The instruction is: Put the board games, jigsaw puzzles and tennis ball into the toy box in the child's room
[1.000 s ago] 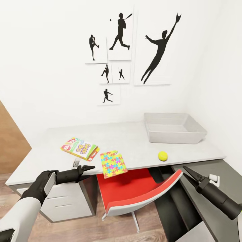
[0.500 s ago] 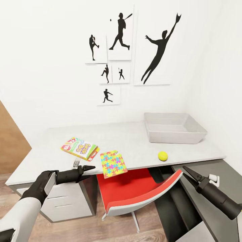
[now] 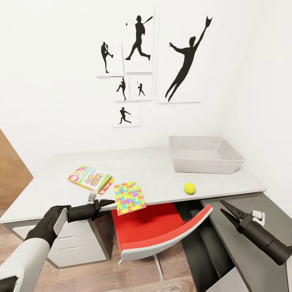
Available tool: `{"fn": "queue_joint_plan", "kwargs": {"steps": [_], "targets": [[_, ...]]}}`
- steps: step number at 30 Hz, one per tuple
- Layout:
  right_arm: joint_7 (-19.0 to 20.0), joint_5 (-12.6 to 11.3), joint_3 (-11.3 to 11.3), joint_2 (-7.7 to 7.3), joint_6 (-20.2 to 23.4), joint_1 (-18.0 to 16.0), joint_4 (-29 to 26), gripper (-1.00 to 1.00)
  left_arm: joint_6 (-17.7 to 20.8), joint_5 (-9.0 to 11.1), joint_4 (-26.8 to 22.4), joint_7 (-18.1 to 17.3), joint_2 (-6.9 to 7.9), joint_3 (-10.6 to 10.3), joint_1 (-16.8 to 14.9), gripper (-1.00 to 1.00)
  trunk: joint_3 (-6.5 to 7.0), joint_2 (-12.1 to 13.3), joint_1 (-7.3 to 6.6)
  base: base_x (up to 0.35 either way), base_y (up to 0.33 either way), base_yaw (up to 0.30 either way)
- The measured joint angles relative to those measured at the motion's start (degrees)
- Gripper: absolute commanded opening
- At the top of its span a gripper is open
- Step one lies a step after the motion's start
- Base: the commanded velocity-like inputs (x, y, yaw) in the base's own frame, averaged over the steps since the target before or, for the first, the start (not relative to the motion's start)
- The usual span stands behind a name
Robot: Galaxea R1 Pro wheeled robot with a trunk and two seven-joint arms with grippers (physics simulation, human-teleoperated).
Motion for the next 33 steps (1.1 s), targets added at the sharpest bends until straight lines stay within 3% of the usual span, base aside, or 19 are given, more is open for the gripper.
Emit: {"fn": "queue_joint_plan", "kwargs": {"steps": [14, 33], "targets": [[0.0, 0.0, 0.1, 0.08, 0.0, 0.0, 0.0, 1.00, 0.0, 0.0, 0.0, 0.0, 0.05, 0.0, 0.0, 1.00, 0.00, 0.0, 0.00, 0.000, -0.148, 0.000], [0.0, 0.0, 0.1, 0.09, -0.1, 0.0, 0.0, 1.00, 0.0, 0.0, -0.1, 0.0, 0.21, 0.0, 0.0, 1.00, 0.00, 0.0, 0.00, 0.000, -0.017, 0.000]]}}
